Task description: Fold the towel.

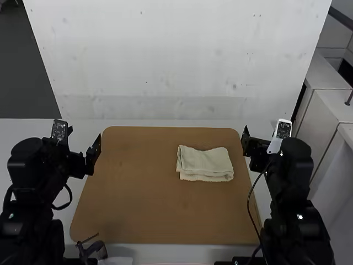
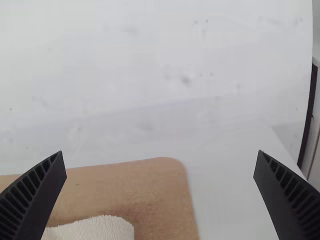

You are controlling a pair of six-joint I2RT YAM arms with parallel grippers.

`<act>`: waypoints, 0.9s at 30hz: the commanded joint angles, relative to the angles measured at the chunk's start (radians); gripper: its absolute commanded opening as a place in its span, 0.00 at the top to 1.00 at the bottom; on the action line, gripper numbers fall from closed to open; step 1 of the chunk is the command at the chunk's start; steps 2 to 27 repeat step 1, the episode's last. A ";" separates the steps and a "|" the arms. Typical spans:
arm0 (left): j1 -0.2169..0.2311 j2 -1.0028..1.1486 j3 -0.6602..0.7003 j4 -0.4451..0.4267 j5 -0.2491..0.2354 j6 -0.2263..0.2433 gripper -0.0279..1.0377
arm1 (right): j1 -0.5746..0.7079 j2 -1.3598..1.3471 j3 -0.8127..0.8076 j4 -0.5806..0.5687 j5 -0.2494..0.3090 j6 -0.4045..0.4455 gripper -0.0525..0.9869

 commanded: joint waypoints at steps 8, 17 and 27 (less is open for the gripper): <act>-0.004 -0.015 0.011 0.009 0.011 -0.001 0.05 | 0.000 -0.004 0.003 0.012 -0.007 0.010 0.02; -0.004 -0.015 0.011 0.009 0.011 -0.001 0.05 | 0.000 -0.004 0.003 0.012 -0.007 0.010 0.02; -0.004 -0.015 0.011 0.009 0.011 -0.001 0.05 | 0.000 -0.004 0.003 0.012 -0.007 0.010 0.02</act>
